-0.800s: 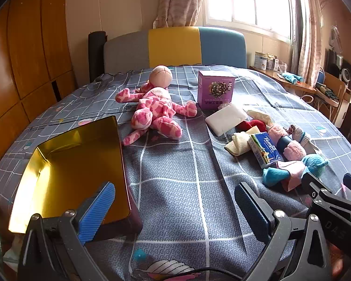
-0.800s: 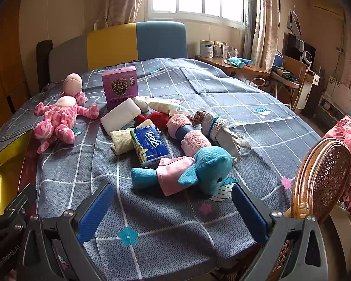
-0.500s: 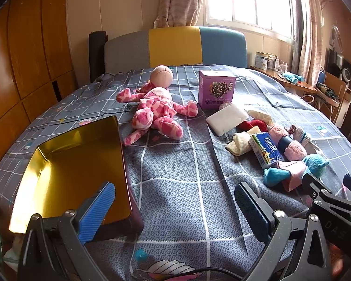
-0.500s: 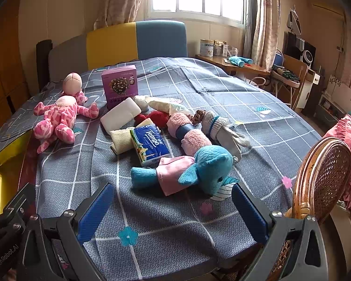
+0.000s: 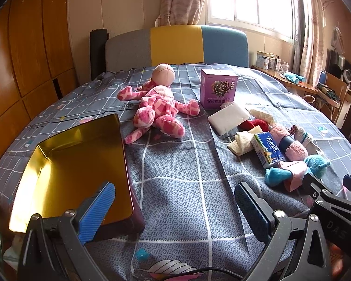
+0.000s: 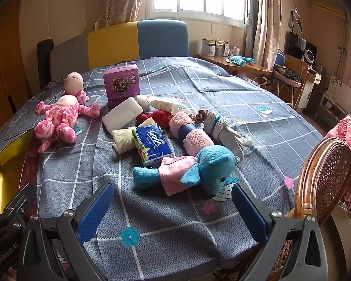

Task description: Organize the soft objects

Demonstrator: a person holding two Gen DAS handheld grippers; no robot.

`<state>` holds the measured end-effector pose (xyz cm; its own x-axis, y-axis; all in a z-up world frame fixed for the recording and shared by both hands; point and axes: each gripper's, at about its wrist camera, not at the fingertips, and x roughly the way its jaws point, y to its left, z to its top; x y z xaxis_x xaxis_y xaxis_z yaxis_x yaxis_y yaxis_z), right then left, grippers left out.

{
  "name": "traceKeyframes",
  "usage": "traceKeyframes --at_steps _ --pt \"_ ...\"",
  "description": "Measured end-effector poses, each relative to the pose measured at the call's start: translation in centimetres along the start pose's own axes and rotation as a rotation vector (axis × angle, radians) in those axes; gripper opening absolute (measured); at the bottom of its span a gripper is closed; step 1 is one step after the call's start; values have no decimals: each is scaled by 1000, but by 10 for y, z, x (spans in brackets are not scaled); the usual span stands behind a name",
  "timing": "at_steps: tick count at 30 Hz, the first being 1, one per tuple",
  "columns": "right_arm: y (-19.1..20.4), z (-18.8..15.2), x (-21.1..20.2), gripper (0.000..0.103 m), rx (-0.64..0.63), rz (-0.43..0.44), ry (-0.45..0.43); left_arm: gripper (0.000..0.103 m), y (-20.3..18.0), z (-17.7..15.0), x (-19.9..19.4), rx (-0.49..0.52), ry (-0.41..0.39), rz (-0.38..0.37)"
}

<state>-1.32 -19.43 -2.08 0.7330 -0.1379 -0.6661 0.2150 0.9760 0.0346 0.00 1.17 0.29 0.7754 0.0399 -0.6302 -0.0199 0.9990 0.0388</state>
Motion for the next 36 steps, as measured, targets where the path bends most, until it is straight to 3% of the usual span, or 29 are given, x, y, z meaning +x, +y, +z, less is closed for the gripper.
traceKeyframes --at_steps 36 --pt "-5 2 2 103 -12 -16 -10 103 -2 -2 1 -1 12 -25"
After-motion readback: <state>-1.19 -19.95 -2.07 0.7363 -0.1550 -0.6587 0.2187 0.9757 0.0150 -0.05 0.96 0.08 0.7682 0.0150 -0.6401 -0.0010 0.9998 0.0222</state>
